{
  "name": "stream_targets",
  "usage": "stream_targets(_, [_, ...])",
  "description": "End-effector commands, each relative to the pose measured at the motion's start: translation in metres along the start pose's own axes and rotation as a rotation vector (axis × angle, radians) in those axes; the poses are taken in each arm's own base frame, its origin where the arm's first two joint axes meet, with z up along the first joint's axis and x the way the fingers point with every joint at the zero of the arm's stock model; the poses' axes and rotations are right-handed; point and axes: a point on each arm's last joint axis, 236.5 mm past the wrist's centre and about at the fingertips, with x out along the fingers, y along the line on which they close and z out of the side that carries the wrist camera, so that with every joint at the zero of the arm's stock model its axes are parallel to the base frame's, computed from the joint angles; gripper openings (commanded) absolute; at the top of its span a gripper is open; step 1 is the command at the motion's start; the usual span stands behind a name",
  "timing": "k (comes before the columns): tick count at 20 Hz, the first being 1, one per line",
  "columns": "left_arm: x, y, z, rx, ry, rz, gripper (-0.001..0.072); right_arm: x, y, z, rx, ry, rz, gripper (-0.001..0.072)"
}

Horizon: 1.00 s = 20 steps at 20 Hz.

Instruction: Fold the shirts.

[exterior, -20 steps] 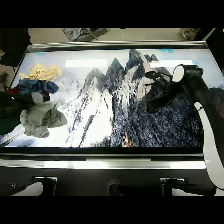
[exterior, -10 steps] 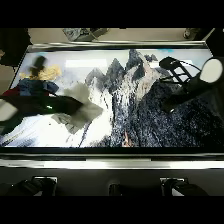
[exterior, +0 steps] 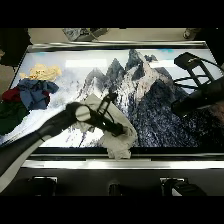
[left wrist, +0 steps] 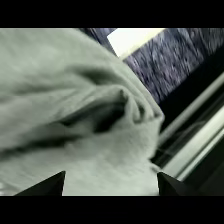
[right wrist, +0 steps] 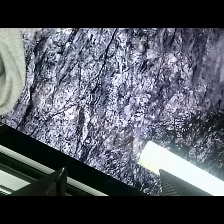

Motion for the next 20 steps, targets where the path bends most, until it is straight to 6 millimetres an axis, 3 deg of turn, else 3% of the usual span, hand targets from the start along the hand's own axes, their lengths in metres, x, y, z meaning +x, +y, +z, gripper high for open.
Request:
stream_targets(1, [-0.077,0.102,0.026,-0.034,-0.006,0.227,0.0715,0.021,0.024,0.003,0.000,0.027,0.119,0.0678])
stream_targets(2, [-0.098,0.134,0.022,-0.119,-0.011,0.255,0.0715,0.034,0.045,0.000,-0.002,0.043,0.207,0.0679])
stream_targets(3, [-0.111,0.163,0.005,-0.216,0.027,0.263,0.0715,0.050,0.069,-0.004,-0.002,0.060,0.311,0.0690])
stream_targets(5, [-0.110,0.204,-0.044,-0.358,0.139,0.257,0.0714,0.083,0.110,-0.019,0.029,0.098,0.475,0.0696])
stream_targets(6, [-0.099,0.209,-0.067,-0.403,0.185,0.215,0.0714,0.098,0.129,-0.028,0.052,0.116,0.547,0.0697])
stream_targets(7, [-0.082,0.206,-0.087,-0.443,0.221,0.141,0.0714,0.110,0.145,-0.036,0.073,0.125,0.605,0.0697])
stream_targets(9, [-0.047,0.192,-0.109,-0.489,0.225,0.020,0.0712,0.132,0.169,-0.049,0.102,0.124,0.693,0.0701])
stream_targets(12, [-0.009,0.178,-0.111,-0.542,0.154,-0.053,0.0712,0.155,0.184,-0.068,0.134,0.148,0.723,0.0701])
stream_targets(14, [0.005,0.173,-0.104,-0.528,0.128,-0.055,0.0710,0.162,0.190,-0.075,0.135,0.155,0.739,0.0701])
stream_targets(17, [0.011,0.177,-0.089,-0.513,0.063,-0.019,0.0478,0.169,0.197,-0.078,0.130,0.164,0.778,0.0700])
stream_targets(20, [0.009,0.181,-0.085,-0.516,0.045,-0.012,0.0047,0.174,0.209,-0.078,0.134,0.165,0.839,0.0699])
